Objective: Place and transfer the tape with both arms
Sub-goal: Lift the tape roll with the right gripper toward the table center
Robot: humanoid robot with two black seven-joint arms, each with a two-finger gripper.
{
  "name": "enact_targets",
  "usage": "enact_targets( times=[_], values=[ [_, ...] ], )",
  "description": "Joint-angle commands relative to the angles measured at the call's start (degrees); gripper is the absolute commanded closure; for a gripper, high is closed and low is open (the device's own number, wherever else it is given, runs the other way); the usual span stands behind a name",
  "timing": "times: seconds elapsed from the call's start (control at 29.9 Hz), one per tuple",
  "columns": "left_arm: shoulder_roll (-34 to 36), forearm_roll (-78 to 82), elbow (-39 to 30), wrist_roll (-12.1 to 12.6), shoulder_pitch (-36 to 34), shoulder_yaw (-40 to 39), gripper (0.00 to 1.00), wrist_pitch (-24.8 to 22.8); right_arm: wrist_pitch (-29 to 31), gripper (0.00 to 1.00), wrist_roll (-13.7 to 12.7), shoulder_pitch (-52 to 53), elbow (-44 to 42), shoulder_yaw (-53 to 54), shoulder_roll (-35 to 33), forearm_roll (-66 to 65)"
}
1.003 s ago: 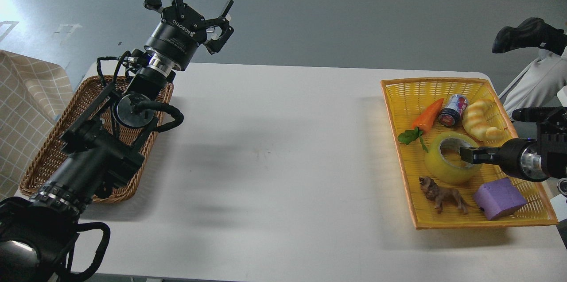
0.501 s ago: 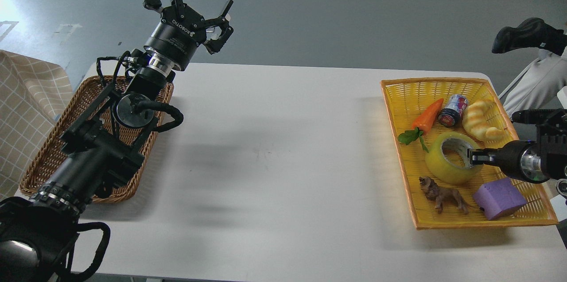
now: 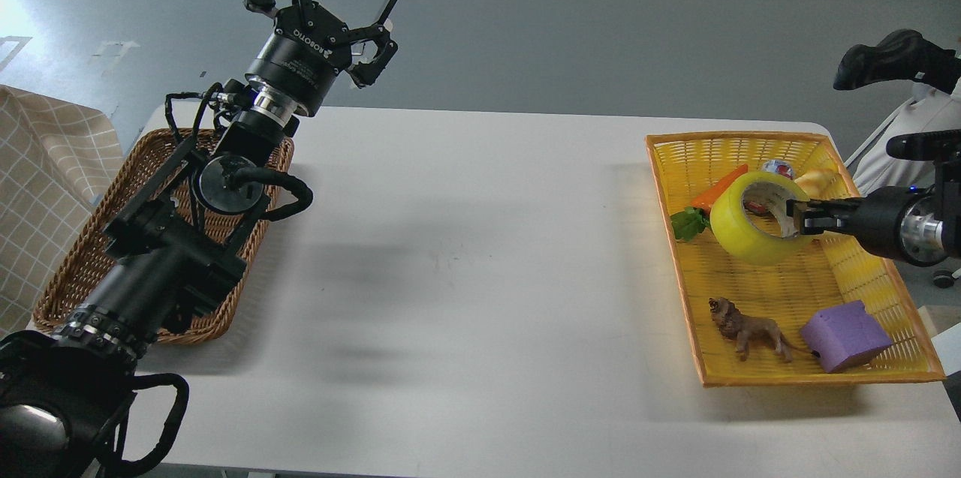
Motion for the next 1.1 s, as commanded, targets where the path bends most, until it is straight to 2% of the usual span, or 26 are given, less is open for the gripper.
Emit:
enact_targets(
  times=[0.0, 0.13, 0.27, 0.53, 1.07],
  values=[
    [-0.1, 0.0, -0.1, 0.0, 0.0, 0.0, 0.02, 0.0, 0.0, 1.0, 0.1, 4.7, 0.8, 0.0, 0.0, 1.3],
    [-0.1, 0.0, 0.0, -0.1, -0.1, 0.0, 0.02, 0.0, 0.0, 1.0, 0.1, 7.7, 0.5, -0.2, 0.6, 1.3],
    [0.0, 0.0, 0.0, 0.0, 0.1, 0.0, 0.02, 0.0, 0.0, 1.0, 0.1, 10.9, -0.4, -1.1, 7.5, 1.0],
    [0.0, 0.0, 0.0, -0.1, 0.1, 0.0, 0.02, 0.0, 0.0, 1.0, 0.1, 15.7, -4.5, -5.5, 15.6, 0.7],
    [-0.1, 0.0, 0.0, 0.0, 0.1, 0.1, 0.02, 0.0, 0.0, 1.0, 0.1, 20.5, -20.6, -16.4, 39.6, 0.9]
  ],
)
